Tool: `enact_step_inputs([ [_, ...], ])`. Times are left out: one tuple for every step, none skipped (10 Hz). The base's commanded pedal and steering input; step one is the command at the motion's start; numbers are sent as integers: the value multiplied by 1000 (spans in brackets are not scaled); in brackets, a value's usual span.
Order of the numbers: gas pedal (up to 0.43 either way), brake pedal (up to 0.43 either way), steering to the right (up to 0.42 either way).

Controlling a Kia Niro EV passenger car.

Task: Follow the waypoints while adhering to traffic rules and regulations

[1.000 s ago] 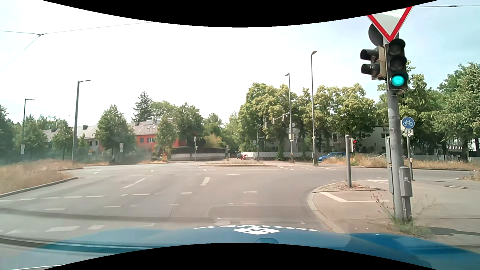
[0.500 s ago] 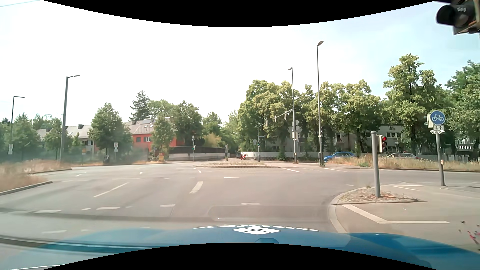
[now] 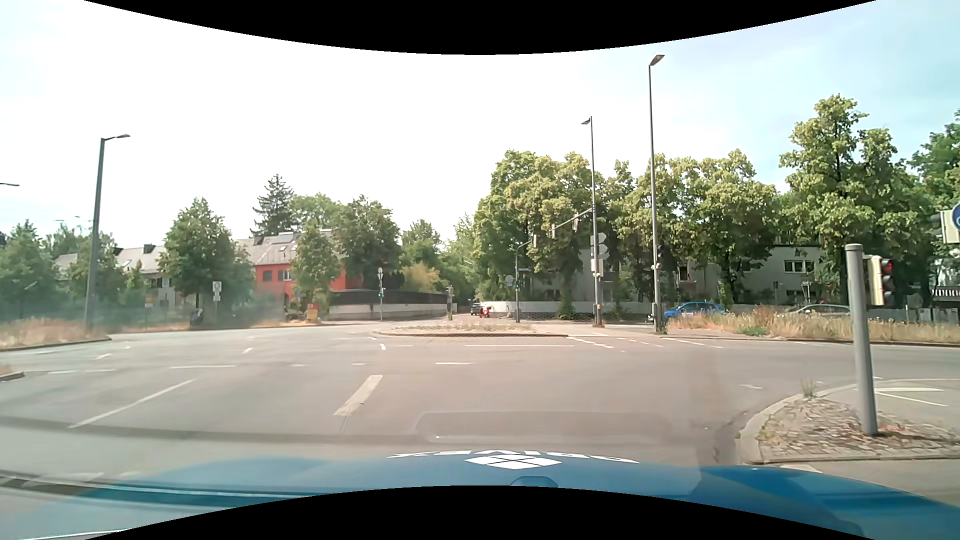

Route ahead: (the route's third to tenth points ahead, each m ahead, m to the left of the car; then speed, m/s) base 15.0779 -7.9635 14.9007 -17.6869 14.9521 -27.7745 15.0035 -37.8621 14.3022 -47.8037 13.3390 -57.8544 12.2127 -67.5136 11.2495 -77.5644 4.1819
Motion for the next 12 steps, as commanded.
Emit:
enact_step_inputs([
  [150,0,21],
  [150,0,45],
  [138,0,84],
  [138,0,115],
  [138,0,152],
  [138,0,198],
  [138,0,239],
  [138,0,258],
  [138,0,284],
  [138,0,310],
  [138,0,333],
  [150,0,358],
])
